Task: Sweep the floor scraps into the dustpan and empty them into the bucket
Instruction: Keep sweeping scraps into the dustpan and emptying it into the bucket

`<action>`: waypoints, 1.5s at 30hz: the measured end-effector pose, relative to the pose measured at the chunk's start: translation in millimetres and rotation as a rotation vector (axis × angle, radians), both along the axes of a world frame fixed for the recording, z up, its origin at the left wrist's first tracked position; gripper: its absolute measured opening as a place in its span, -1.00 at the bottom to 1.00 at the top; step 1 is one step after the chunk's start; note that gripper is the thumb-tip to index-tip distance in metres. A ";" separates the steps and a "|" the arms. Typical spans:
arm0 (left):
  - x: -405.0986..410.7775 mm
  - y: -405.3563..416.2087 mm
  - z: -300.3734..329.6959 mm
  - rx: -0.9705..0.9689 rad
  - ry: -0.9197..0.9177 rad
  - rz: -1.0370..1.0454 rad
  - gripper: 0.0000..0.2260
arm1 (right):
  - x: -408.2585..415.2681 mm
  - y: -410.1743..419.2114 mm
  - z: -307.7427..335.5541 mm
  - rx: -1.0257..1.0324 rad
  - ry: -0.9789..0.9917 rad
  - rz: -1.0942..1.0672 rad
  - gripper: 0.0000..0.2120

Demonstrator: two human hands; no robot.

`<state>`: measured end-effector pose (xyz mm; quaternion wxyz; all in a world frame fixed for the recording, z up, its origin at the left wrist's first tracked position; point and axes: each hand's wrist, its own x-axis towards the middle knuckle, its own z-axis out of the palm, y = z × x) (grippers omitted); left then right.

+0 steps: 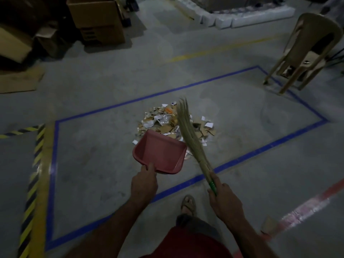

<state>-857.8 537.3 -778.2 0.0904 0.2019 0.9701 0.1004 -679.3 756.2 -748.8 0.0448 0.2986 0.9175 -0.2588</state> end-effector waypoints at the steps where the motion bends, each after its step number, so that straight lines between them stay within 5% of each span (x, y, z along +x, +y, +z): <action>1: -11.9 2.7 0.7 -0.011 -0.005 0.005 -0.79 | -15.1 5.8 -1.0 0.000 -0.011 0.013 -0.38; 14: -222.3 42.8 -15.2 -0.066 -0.151 0.090 -0.75 | -257.6 79.5 -17.2 -0.084 -0.181 0.107 -0.41; 19: -316.4 34.9 -72.0 -0.063 -0.221 0.060 -0.59 | -333.6 65.4 -57.1 -0.116 -0.278 0.079 -0.41; 27: -437.3 12.3 -154.8 -0.107 -0.304 0.046 -0.67 | -431.7 42.1 -136.1 -0.206 -0.400 0.085 -0.36; 40: -471.0 -32.4 -353.2 -0.290 -0.427 0.159 -0.72 | -588.8 47.9 -411.5 -0.261 -0.662 0.416 -0.41; 45: -475.4 -4.8 -389.4 -0.304 -0.443 0.134 -0.73 | -563.1 81.9 -447.8 -0.368 -0.621 0.119 -0.47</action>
